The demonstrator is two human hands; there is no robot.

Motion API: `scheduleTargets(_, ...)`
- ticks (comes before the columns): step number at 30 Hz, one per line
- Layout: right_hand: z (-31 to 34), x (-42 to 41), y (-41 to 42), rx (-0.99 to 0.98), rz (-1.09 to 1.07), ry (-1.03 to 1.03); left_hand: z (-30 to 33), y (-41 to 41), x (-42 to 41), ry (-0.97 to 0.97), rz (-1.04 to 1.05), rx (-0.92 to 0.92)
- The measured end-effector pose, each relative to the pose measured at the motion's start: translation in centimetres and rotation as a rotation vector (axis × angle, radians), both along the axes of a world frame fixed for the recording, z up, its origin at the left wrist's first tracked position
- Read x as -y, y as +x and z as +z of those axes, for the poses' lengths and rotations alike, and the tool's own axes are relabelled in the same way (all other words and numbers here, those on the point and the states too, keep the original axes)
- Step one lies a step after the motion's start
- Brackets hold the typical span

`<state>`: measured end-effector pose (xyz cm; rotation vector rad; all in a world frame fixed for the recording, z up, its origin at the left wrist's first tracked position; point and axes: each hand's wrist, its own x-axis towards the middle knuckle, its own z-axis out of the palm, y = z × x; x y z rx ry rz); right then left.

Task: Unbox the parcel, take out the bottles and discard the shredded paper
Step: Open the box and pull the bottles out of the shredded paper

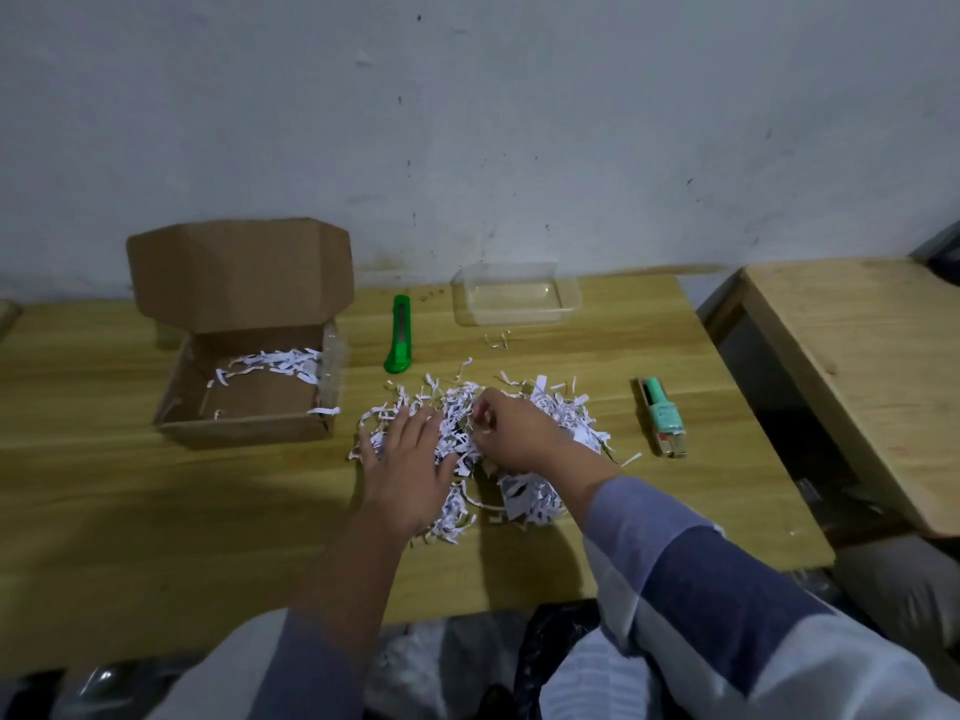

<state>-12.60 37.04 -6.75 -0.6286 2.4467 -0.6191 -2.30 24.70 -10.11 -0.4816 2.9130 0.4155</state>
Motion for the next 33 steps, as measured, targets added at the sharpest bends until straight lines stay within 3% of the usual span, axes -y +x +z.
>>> scheduleTargets(7, -0.4, 1.4, -0.3, 0.013, -0.109, 0.181, -0.1, -0.1, -0.1, 0.005, -0.013, 0.043)
scheduleTargets(15, -0.1, 0.1, -0.7, 0.114, -0.453, -0.152, 0.1, -0.1, -0.2, 0.017, -0.048, 0.070)
scheduleTargets(25, 2.1, -0.8, -2.0, 0.086, -0.464, -0.224, 0.5, -0.8, -0.6, 0.003, -0.086, 0.168)
scheduleTargets(31, 2.6, -0.6, -1.9, 0.088, -0.487, -0.366, 1.9, -1.5, -0.9, 0.153, 0.011, 0.160)
scheduleTargets(33, 3.1, -0.5, -1.7, 0.073, -0.481, -0.387, 2.7, -1.8, -1.1, 0.235, 0.071, 0.075)
